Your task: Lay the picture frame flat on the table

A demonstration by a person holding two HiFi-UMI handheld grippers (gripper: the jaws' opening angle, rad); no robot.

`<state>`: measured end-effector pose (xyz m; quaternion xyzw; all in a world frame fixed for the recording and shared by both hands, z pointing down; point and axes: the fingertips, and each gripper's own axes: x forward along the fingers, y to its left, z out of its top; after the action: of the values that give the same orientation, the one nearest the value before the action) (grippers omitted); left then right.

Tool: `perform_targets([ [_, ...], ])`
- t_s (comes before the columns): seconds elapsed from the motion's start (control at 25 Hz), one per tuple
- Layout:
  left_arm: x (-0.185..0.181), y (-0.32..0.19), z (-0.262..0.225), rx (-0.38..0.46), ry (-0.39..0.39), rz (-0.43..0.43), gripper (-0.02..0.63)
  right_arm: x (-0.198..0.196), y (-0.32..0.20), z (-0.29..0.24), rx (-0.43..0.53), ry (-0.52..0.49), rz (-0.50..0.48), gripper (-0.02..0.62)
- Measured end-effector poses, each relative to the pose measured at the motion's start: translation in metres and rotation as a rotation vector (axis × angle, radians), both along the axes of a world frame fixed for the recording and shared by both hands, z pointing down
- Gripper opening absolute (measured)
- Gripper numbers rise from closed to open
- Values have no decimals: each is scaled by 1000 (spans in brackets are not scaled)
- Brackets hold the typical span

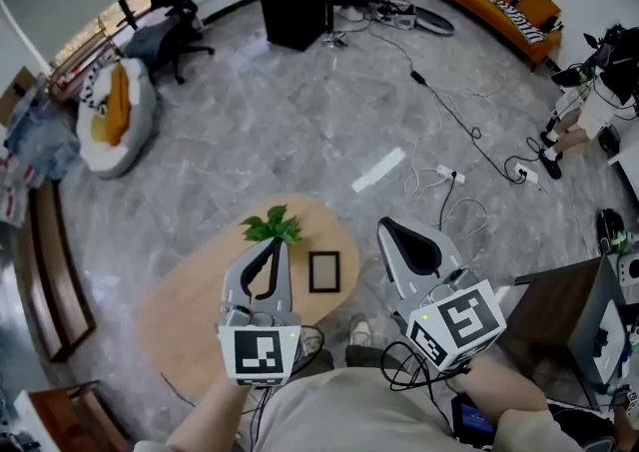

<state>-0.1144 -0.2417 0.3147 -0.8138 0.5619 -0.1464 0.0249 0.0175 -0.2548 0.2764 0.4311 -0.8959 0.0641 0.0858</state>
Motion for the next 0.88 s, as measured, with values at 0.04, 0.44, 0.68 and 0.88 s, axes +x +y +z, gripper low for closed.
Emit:
perform_targets([
  [0.04,2,3,-11,26,-2,7,20,2,3,-10,21,-5,2,2],
  [0.44,11,21,-73,178,-72,31,20,-1,36,-86,200,-30,-39,2],
  [0.68,14,30,-82,210,-94,37,20,-1,48,-92,220,-42,-51,2],
  [0.88,15,33,-91,218,-88,38,20,3,48,-92,213,-43,-44,2],
])
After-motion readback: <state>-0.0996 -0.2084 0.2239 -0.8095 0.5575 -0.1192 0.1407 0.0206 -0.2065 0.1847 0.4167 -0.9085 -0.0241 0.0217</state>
